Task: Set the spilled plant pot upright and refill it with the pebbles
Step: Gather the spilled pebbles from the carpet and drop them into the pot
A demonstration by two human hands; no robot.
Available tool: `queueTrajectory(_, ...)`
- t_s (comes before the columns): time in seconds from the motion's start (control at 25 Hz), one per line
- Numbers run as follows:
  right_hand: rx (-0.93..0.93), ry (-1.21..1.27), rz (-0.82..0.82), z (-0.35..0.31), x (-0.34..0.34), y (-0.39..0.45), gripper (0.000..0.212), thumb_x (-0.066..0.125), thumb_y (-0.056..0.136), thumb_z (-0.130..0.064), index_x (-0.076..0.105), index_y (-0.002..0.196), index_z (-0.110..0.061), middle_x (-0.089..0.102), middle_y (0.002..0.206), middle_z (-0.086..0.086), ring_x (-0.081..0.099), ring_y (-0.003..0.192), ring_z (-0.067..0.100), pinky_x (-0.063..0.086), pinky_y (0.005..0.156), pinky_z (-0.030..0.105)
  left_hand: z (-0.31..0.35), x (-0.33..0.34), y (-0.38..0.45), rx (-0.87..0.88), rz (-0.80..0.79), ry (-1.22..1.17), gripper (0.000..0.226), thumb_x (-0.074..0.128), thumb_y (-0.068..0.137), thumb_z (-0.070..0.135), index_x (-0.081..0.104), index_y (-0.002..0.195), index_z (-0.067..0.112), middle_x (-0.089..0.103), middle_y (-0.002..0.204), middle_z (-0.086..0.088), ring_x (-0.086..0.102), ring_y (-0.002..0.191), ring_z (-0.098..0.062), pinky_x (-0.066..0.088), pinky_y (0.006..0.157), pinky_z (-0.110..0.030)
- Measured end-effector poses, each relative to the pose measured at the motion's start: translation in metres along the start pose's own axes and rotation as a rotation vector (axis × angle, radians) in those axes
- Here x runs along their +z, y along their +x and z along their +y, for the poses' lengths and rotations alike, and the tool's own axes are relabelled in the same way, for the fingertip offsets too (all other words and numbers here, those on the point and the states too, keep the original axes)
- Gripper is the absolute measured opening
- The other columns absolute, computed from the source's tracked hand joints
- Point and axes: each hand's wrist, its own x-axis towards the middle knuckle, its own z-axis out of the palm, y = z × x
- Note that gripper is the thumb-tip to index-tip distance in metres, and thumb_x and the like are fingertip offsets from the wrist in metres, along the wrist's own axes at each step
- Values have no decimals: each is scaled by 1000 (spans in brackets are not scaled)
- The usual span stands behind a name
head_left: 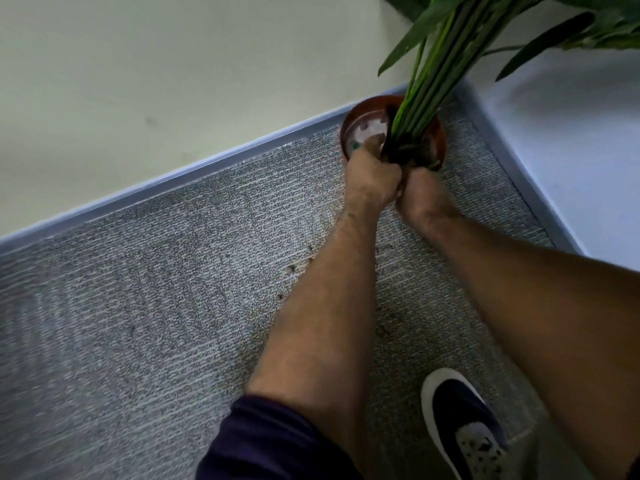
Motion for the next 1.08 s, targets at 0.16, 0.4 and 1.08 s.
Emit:
queueTrajectory(0.16, 45, 50, 25, 8, 13, 1, 42, 59, 90, -3, 63, 130, -12, 71, 121, 14, 65, 116, 29, 53, 99, 38, -48, -12, -19, 88, 333, 208, 17, 59, 93, 18, 71, 105, 17, 67, 106, -2, 65, 94, -20, 56, 84, -32)
queueTrajectory(0.4, 7, -2, 162, 14, 38, -10, 53, 60, 84, -14, 53, 137, -12, 49, 144, 14, 53, 128, 36, 49, 103, 43, -193, -36, -84, -269, 54, 721, 86, 66, 87, 58, 23, 158, 35, 8, 169, -5, 13, 150, -40, 20, 123, -53)
queueTrajectory(1.08, -244, -370, -460, 34, 145, -85, 60, 65, 91, -27, 47, 148, -24, 27, 163, 6, 36, 143, 36, 38, 115, 44, -245, -61, -105, -110, 23, 770, 47, 44, 98, 8, 43, 143, 21, 55, 130, -13, 58, 114, -36, 54, 94, -48)
